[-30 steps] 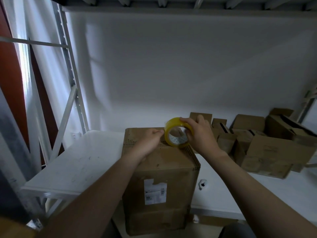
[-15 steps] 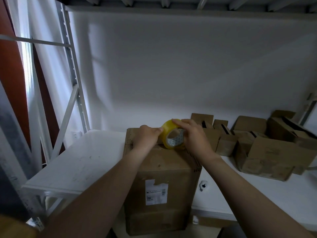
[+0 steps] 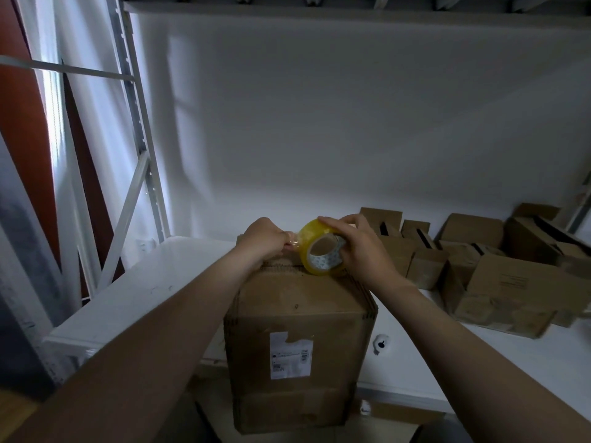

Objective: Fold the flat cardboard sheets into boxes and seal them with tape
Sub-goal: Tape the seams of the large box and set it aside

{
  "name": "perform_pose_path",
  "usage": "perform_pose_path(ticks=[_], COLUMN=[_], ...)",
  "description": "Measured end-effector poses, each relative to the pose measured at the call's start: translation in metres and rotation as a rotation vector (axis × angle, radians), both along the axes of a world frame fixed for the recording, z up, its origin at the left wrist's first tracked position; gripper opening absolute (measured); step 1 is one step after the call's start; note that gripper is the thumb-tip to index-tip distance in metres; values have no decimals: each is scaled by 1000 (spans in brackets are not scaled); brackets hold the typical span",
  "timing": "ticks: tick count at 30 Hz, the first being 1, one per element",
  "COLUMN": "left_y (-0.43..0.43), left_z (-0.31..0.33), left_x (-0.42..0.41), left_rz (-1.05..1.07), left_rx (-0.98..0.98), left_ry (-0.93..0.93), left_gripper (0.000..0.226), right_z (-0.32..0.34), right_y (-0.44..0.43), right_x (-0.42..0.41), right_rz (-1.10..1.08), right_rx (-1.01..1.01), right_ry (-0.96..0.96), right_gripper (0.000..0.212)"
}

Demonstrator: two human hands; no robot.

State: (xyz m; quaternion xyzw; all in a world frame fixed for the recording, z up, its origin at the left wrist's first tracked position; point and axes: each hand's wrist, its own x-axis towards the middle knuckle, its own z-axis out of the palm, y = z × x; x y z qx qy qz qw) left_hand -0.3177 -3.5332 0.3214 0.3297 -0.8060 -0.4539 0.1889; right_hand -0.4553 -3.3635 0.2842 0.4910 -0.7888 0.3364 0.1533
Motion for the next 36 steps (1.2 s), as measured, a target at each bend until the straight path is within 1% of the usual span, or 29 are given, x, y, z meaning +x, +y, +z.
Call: perform_pose_path(ticks=[3,6,8,9,12,15,16,19,21,24,26,30,32,34,36], left_y=[-2,-18,-35,-39,-23,-3,0,8,14,17,14,5,-3,-13,-20], left_z=[7,17,27,30,30,8,0,-17,-21,-20,-19,-7,-1,1,-3], left_x=[4,10,24,32,47,33,27,14,9,4,3,9,14,24,33], left_rz=[-36,70,145,143,24,-89,-93,-144,-210,-214,-207,-167,-183,-191,-175], left_rx=[-13,-24,70,119,213,280,272,144,190,255,246,88,22,3,35], left_ry=[-17,-6,71,105,121,30,0,-125,-98,1,32,35,40,42,48], left_gripper=[25,23,18,15,16,35,42,59,55,38,33,37,39,40,38], right_z=[1,-3,-6,-6,-5,-5,-6,-6,-7,-8,-8,-6,-2,3,5], right_y=[-4,-5,-3,-3,-6,-12,-14,-15,-14,-13,-12,-13,-12,-14,-19], right_x=[5,3,0,-1,1,4,5,6,7,9,9,10,16,22,23], right_rz=[51,48,37,41,80,96,101,98,91,82,68,74,72,73,97], right_rx=[-19,-44,-62,-64,-77,-92,-97,-118,-154,-176,-154,-83,-26,28,31], right_ry=[-61,-58,-66,-74,-86,-97,-105,-137,-164,-193,-164,4,75,132,116], right_gripper=[73,72,71,70,70,74,74,75,73,66,64,67,62,60,65])
